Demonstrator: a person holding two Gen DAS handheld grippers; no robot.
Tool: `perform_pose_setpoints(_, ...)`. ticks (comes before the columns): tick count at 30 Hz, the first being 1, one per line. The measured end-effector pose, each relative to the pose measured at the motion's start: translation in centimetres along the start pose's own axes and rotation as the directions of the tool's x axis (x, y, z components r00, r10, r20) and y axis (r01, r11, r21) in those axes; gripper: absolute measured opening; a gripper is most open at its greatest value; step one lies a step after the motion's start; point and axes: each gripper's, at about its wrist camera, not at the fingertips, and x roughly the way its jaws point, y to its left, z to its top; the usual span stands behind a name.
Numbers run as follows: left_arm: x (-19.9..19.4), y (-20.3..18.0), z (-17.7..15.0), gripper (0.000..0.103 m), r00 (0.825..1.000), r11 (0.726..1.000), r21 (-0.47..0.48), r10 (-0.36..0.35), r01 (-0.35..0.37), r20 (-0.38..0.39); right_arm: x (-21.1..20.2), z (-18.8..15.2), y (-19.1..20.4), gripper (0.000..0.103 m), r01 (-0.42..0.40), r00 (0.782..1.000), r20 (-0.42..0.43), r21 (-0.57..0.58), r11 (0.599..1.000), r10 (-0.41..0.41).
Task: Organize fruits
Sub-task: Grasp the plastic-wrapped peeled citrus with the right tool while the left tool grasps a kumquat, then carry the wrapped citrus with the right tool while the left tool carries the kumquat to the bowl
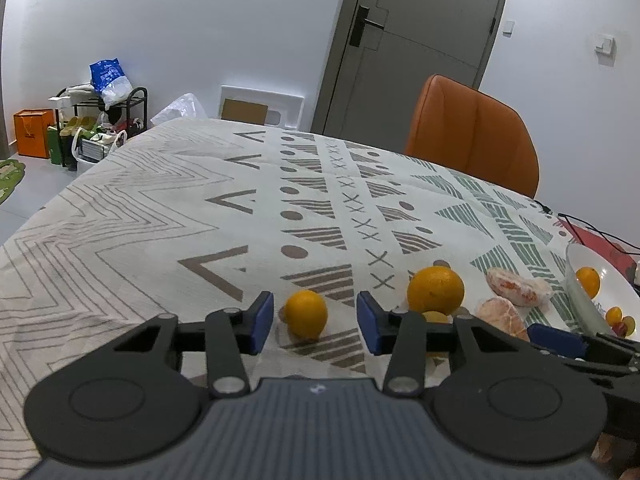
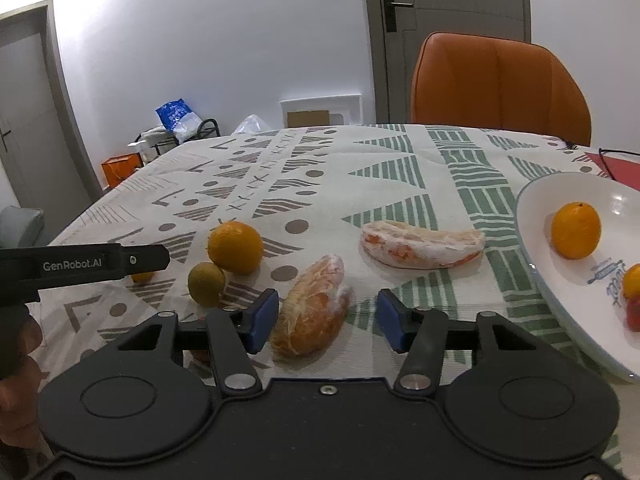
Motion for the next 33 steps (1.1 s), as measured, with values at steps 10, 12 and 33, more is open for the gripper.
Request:
perform_pose_setpoints(10, 0.4, 0.3, -0.1, 0.021, 1.0, 1.0, -0.008, -0.002, 0.002, 0.005, -0.1, 0.1, 0.8, 0.049, 0.052, 0.999, -0.009, -0.007, 0.999, -0.052)
perform_pose_setpoints(12, 0.3, 0.2, 0.0, 0.021, 1.0, 1.0, -0.008, 0.003, -0.003, 0.003, 0.2, 0.1, 1.3, 0.049, 0.051, 0.999, -0.006, -0.023, 0.998, -0.052)
perform_pose_setpoints(33, -2.3, -2.1, 0.5, 0.021, 0.999, 0.999, 0.031, -0.017, 0.015, 0.043, -2.7, 0.0, -0.3, 0.031, 0.029, 0.997, 0.069, 0.021, 0.999, -0.031)
